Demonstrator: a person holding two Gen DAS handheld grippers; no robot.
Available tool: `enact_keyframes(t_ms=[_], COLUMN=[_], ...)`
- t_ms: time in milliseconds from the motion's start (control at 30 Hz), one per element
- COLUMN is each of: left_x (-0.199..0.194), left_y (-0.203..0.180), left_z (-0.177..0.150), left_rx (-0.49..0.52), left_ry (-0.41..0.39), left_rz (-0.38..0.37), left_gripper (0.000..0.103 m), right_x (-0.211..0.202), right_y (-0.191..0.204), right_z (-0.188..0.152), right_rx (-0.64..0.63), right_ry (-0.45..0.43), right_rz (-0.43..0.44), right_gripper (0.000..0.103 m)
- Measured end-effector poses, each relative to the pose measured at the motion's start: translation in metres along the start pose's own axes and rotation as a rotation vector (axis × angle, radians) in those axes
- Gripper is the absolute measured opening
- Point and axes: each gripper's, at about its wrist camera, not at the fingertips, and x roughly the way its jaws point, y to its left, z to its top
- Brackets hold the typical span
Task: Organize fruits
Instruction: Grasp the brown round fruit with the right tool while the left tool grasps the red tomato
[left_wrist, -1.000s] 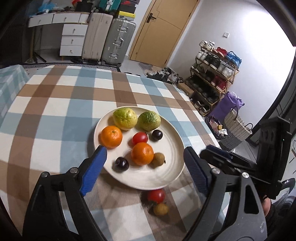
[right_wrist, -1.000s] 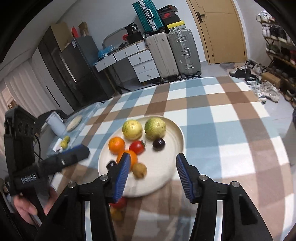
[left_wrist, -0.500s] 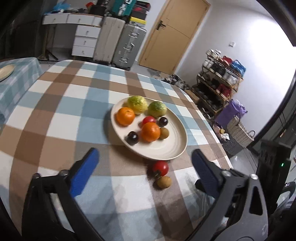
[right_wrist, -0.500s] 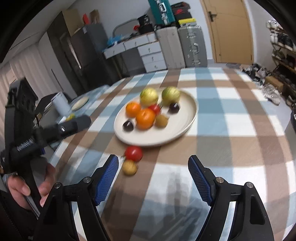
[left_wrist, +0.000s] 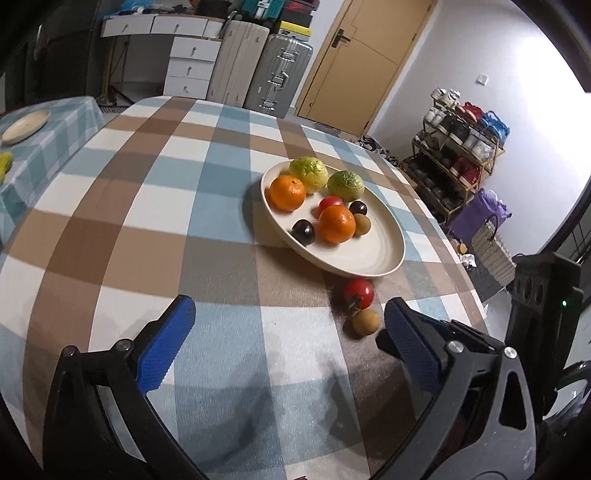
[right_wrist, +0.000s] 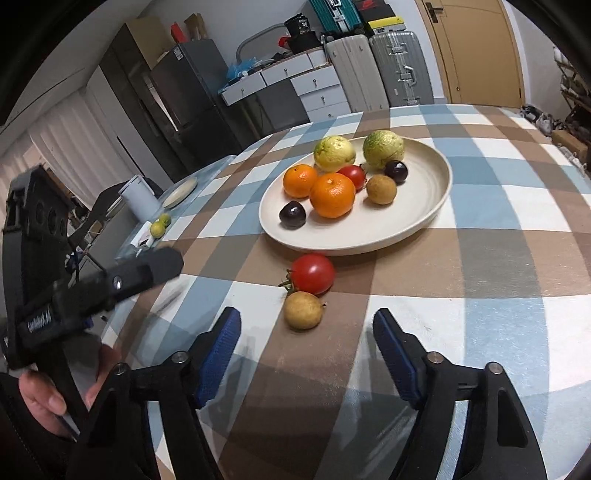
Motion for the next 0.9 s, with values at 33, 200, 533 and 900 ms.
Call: enact_keyframes(t_ms=[33, 200, 533, 900], left_x=[0.001, 0.005, 0.011, 0.021], left_y=[0.0, -0.001, -0.007, -0.016], left_z=[-0.002, -0.002, -0.002, 0.004], left_rx=[0.004, 0.002, -0.002, 0.02], left_ry=[0.009, 0.022, 0.042, 0.038], left_rz=[0.003, 0.0, -0.02, -0.059], left_gripper=[0.102, 0.102, 0.102, 0.102], right_x=[0.001, 0.011, 0.021, 0.004], right_y=[0.001, 0.003, 0.002, -0.004], right_z=[0.001, 0.007, 0.007, 0.002], right_rx=[-0.004, -0.021, -0.016, -0.022], right_ry=[0.002, 0.036, 0.063, 0.023], right_rz=[0.001, 0.005, -0.036, -0.05], right_gripper=[0.067, 0.057, 0.028, 0.026])
